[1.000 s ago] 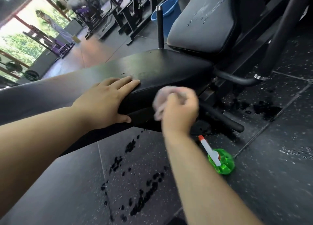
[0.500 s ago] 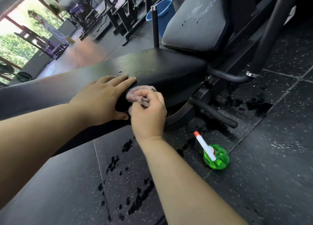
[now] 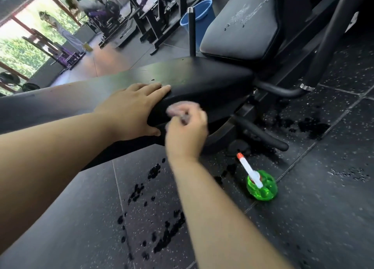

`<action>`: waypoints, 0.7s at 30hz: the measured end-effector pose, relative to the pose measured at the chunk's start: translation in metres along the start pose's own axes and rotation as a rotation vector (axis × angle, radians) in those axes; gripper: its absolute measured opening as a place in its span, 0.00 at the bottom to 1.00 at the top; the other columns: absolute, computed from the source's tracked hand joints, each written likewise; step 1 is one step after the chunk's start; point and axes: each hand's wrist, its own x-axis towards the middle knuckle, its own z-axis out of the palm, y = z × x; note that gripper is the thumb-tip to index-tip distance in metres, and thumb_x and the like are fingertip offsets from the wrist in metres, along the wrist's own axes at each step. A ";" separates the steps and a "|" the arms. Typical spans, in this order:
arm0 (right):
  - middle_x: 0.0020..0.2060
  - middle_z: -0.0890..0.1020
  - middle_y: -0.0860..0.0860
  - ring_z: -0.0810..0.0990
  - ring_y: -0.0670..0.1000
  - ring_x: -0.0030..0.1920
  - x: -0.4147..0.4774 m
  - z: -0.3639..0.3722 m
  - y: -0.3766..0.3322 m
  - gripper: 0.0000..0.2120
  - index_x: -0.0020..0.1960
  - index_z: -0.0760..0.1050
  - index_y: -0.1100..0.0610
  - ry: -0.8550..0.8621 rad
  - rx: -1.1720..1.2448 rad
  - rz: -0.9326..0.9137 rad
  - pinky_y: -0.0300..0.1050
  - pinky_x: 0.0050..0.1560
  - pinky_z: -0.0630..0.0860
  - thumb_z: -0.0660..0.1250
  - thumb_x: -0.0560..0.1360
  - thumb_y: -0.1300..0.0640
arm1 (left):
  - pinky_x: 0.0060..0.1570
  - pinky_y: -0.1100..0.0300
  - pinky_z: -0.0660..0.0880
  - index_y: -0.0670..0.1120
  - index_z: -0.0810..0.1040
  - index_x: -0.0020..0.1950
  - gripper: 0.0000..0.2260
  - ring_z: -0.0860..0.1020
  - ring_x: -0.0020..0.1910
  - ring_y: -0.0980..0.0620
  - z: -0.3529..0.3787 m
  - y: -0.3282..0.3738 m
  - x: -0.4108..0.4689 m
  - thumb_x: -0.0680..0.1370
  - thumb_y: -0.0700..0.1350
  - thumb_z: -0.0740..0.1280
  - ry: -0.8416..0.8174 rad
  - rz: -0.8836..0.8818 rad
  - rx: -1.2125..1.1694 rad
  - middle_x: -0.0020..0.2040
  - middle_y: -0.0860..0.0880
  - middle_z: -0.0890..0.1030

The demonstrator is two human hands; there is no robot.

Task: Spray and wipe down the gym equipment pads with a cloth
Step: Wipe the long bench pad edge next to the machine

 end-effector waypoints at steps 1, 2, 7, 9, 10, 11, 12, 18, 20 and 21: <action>0.48 0.78 0.54 0.77 0.47 0.43 -0.012 0.004 -0.003 0.12 0.42 0.81 0.59 -0.064 0.007 -0.007 0.33 0.51 0.74 0.63 0.67 0.71 | 0.71 0.50 0.63 0.54 0.48 0.81 0.49 0.60 0.76 0.46 -0.003 0.000 0.001 0.69 0.66 0.71 0.004 0.026 0.011 0.80 0.51 0.57; 0.49 0.78 0.54 0.77 0.46 0.44 -0.020 0.006 -0.002 0.11 0.44 0.81 0.60 -0.112 0.021 0.002 0.30 0.51 0.73 0.64 0.68 0.71 | 0.72 0.51 0.62 0.53 0.48 0.81 0.50 0.60 0.76 0.46 -0.005 -0.002 -0.004 0.68 0.66 0.72 -0.004 0.052 0.030 0.80 0.50 0.57; 0.48 0.80 0.60 0.81 0.57 0.35 0.032 -0.024 -0.002 0.13 0.38 0.77 0.49 0.137 0.196 0.114 0.55 0.35 0.79 0.59 0.67 0.64 | 0.74 0.50 0.56 0.54 0.46 0.81 0.53 0.57 0.77 0.48 -0.019 -0.038 -0.043 0.66 0.67 0.73 -0.068 0.010 0.135 0.80 0.51 0.55; 0.41 0.81 0.62 0.76 0.59 0.25 0.063 -0.036 -0.008 0.11 0.40 0.72 0.51 0.292 0.279 0.193 0.47 0.23 0.70 0.58 0.71 0.66 | 0.75 0.49 0.58 0.54 0.45 0.81 0.53 0.57 0.77 0.47 -0.020 -0.052 -0.058 0.66 0.68 0.72 -0.094 -0.064 0.083 0.80 0.50 0.55; 0.38 0.81 0.61 0.74 0.57 0.23 0.074 -0.035 -0.010 0.09 0.41 0.72 0.53 0.311 0.294 0.220 0.45 0.23 0.68 0.58 0.73 0.66 | 0.74 0.50 0.60 0.54 0.45 0.81 0.53 0.58 0.77 0.47 -0.018 -0.053 -0.062 0.66 0.68 0.73 -0.119 -0.080 0.048 0.80 0.50 0.55; 0.39 0.81 0.61 0.73 0.56 0.23 0.076 -0.028 -0.010 0.10 0.41 0.74 0.53 0.303 0.291 0.225 0.46 0.23 0.69 0.58 0.72 0.66 | 0.74 0.50 0.60 0.54 0.45 0.81 0.54 0.58 0.77 0.47 -0.015 -0.053 -0.065 0.66 0.67 0.73 -0.140 -0.082 0.025 0.80 0.51 0.55; 0.42 0.82 0.62 0.75 0.55 0.24 0.070 -0.018 -0.012 0.13 0.39 0.76 0.50 0.269 0.267 0.193 0.49 0.26 0.73 0.58 0.69 0.65 | 0.73 0.51 0.60 0.54 0.45 0.81 0.53 0.59 0.76 0.47 -0.011 -0.052 -0.065 0.66 0.66 0.74 -0.143 -0.072 0.017 0.80 0.51 0.55; 0.51 0.76 0.51 0.79 0.40 0.46 -0.040 0.034 -0.009 0.10 0.41 0.81 0.60 -0.037 0.164 -0.005 0.34 0.51 0.77 0.65 0.69 0.72 | 0.72 0.50 0.62 0.53 0.49 0.81 0.53 0.61 0.75 0.45 -0.004 -0.051 -0.065 0.65 0.64 0.75 -0.074 -0.061 0.035 0.79 0.49 0.58; 0.50 0.76 0.51 0.78 0.40 0.47 -0.055 0.035 -0.003 0.07 0.43 0.81 0.63 -0.144 0.127 -0.078 0.30 0.49 0.75 0.66 0.69 0.71 | 0.71 0.48 0.63 0.53 0.49 0.81 0.53 0.61 0.75 0.45 -0.004 -0.050 -0.065 0.65 0.65 0.75 -0.076 -0.065 0.036 0.79 0.50 0.58; 0.50 0.76 0.52 0.79 0.42 0.47 -0.052 0.031 -0.001 0.08 0.43 0.81 0.62 -0.175 0.130 -0.104 0.34 0.50 0.76 0.65 0.69 0.70 | 0.71 0.48 0.64 0.53 0.49 0.81 0.53 0.61 0.75 0.45 -0.004 -0.050 -0.066 0.65 0.65 0.75 -0.077 -0.065 0.032 0.79 0.50 0.58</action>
